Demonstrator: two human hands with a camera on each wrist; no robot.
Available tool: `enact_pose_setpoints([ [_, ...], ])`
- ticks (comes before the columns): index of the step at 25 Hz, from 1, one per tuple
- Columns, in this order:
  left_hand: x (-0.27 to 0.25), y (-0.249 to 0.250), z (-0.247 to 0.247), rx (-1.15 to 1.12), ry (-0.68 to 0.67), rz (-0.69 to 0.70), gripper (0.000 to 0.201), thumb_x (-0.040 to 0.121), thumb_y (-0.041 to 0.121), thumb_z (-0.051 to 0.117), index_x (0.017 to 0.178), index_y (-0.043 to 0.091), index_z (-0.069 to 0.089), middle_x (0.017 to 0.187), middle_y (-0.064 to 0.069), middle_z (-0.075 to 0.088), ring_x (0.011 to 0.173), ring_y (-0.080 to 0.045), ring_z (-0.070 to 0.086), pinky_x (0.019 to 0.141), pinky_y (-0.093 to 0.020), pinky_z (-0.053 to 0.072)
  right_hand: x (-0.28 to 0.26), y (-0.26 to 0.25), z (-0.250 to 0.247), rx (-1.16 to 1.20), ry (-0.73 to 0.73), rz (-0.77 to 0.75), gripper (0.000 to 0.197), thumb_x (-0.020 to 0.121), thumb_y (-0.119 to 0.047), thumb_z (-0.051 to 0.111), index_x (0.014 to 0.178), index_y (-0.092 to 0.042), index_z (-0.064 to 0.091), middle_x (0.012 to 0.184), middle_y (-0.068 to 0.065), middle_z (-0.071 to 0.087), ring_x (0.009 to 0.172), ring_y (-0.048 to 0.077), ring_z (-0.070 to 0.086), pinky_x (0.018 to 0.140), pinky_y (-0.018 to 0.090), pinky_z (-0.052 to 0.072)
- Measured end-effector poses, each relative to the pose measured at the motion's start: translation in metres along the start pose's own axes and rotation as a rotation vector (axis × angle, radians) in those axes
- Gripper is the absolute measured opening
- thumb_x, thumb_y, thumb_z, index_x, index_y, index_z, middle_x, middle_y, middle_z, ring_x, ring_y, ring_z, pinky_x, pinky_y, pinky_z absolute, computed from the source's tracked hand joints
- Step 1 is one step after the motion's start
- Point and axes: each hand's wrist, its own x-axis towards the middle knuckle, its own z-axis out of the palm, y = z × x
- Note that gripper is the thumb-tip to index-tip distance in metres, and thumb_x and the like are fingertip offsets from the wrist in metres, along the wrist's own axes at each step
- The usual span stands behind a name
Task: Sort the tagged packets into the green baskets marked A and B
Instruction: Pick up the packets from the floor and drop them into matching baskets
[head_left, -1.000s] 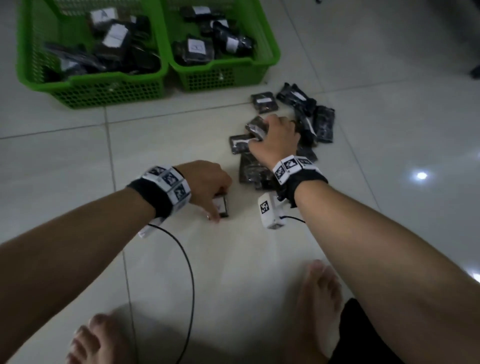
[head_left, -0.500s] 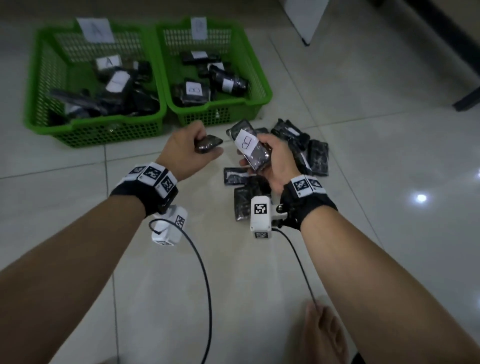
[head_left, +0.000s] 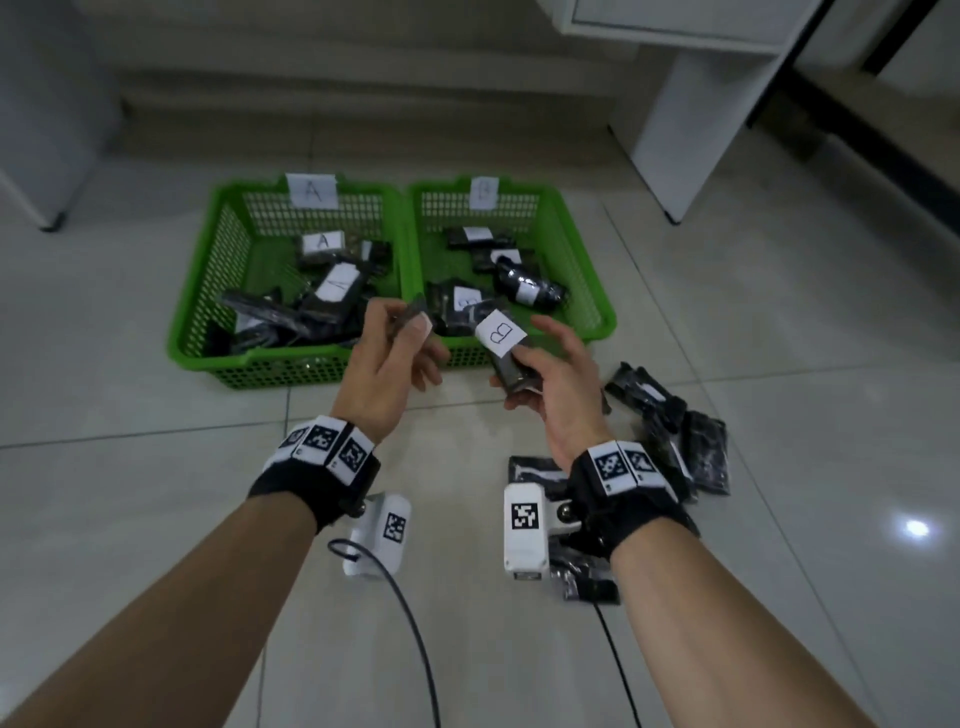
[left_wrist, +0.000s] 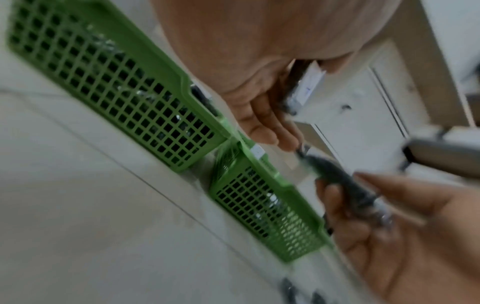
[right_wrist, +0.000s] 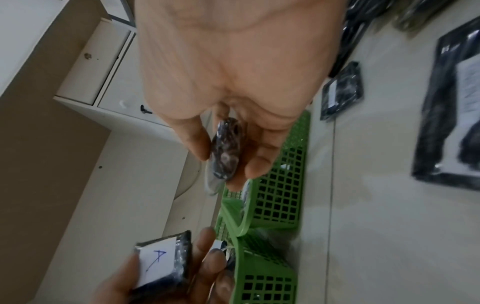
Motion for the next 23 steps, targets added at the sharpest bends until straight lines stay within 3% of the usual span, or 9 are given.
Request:
enact_pose_setpoints([
  [2,0.010,0.002,-0.006,-0.185,0.086,-0.144,0.030,0.104,0.034,0.043,0.102,0.004,0.049,0.078,-0.019,0.067,0.058,-0.032,0.059,0.048,-0.036,0.041,0.013,-0.001,0.011,-0.115,0.010,-0.110,0.042,0.087,-0.005,0.074,0.123,-0.025,0.067,0.109,0.009,0.076,0.094,0.028,0.072,0.067,0.037,0.060],
  [4,0.022,-0.001,-0.019,-0.078,0.124,-0.181,0.032,0.103,0.036,0.047,0.098,0.006,0.057,0.075,-0.012,0.065,0.062,-0.027,0.060,0.050,-0.034,0.041,0.030,-0.004,0.021,-0.240,0.019,-0.179,0.058,0.081,-0.002,0.079,0.132,-0.026,0.065,0.124,0.000,0.070,0.112,0.016,0.067,0.095,0.036,0.057],
  [6,0.039,-0.006,-0.035,0.101,0.144,-0.130,0.024,0.101,0.036,0.052,0.100,0.015,0.065,0.076,-0.002,0.066,0.065,-0.020,0.060,0.060,-0.034,0.045,0.048,-0.008,0.030,-0.388,0.028,-0.226,0.070,0.077,0.000,0.080,0.140,-0.024,0.059,0.134,-0.002,0.063,0.121,0.013,0.060,0.107,0.034,0.049],
  [9,0.067,-0.006,-0.060,0.272,0.281,-0.055,0.017,0.099,0.021,0.054,0.115,0.026,0.056,0.089,0.002,0.070,0.073,-0.019,0.065,0.064,-0.031,0.051,0.078,-0.006,0.042,-0.640,0.050,-0.304,0.069,0.079,-0.013,0.083,0.143,-0.024,0.057,0.138,0.002,0.058,0.124,0.016,0.058,0.111,0.037,0.046],
  [12,0.089,-0.006,-0.083,0.482,0.376,0.035,0.020,0.098,0.014,0.047,0.110,0.024,0.059,0.102,-0.005,0.070,0.082,-0.022,0.067,0.073,-0.038,0.056,0.098,0.008,0.053,-0.862,0.074,-0.396,0.062,0.083,-0.031,0.081,0.140,-0.022,0.059,0.132,0.004,0.065,0.122,0.022,0.059,0.108,0.043,0.047],
  [14,0.103,-0.014,-0.094,0.643,0.358,0.006,0.027,0.098,0.020,0.046,0.120,0.023,0.060,0.115,-0.010,0.067,0.097,-0.029,0.065,0.085,-0.041,0.053,0.107,0.017,0.056,-1.125,0.122,-0.437,0.055,0.093,-0.047,0.064,0.138,-0.017,0.057,0.126,0.005,0.067,0.122,0.026,0.057,0.106,0.047,0.044],
  [16,0.111,-0.022,-0.097,0.937,0.265,-0.173,0.039,0.098,0.033,0.043,0.134,0.023,0.053,0.129,-0.016,0.061,0.121,-0.038,0.051,0.102,-0.049,0.037,0.107,0.023,0.057,-1.336,0.186,-0.425,0.058,0.101,-0.054,0.043,0.139,-0.011,0.051,0.132,0.008,0.064,0.128,0.031,0.049,0.109,0.049,0.036],
  [19,0.108,-0.030,-0.094,1.245,0.104,-0.421,0.057,0.097,0.052,0.026,0.141,0.020,0.045,0.142,-0.020,0.051,0.131,-0.039,0.037,0.110,-0.054,0.021,0.105,0.026,0.057,-1.442,0.204,-0.408,0.069,0.103,-0.054,0.030,0.147,-0.002,0.040,0.144,0.015,0.054,0.136,0.034,0.040,0.115,0.050,0.026],
  [23,0.098,-0.025,-0.080,1.294,0.136,-0.342,0.067,0.095,0.059,0.021,0.140,0.016,0.043,0.150,-0.021,0.040,0.140,-0.039,0.027,0.113,-0.059,0.017,0.092,0.023,0.045,-1.379,0.318,-0.432,0.074,0.100,-0.055,0.034,0.150,0.000,0.036,0.149,0.019,0.044,0.141,0.037,0.033,0.124,0.052,0.012],
])
